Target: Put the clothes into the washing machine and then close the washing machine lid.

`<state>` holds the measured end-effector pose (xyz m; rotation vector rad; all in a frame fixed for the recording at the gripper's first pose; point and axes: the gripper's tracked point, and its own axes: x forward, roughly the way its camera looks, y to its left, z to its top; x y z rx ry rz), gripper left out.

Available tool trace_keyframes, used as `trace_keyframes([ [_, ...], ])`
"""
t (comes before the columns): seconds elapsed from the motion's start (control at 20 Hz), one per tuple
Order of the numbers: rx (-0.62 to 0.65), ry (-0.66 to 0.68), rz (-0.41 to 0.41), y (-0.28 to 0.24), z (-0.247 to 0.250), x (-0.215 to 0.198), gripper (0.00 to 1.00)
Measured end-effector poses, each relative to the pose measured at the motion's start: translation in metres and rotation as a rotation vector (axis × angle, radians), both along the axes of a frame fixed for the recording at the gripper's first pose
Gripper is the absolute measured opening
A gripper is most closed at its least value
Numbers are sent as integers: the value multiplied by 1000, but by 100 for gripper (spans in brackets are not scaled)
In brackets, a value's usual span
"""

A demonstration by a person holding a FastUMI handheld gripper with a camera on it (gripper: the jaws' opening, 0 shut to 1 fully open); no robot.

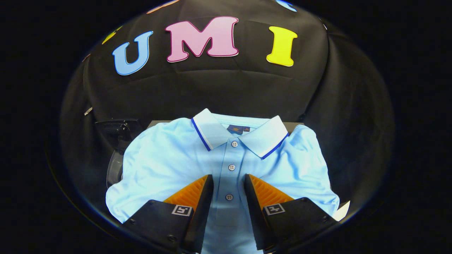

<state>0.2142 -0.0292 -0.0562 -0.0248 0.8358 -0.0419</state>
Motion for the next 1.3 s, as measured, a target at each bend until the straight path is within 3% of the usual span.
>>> trace_keyframes([
  [0.35,6,-50,-20,-3,1,6,59],
  [0.45,28,-60,-40,-1,2,5,18],
  [1.0,17,-87,-14,4,11,9,14],
  [1.3,171,-192,3,21,54,16,13],
])
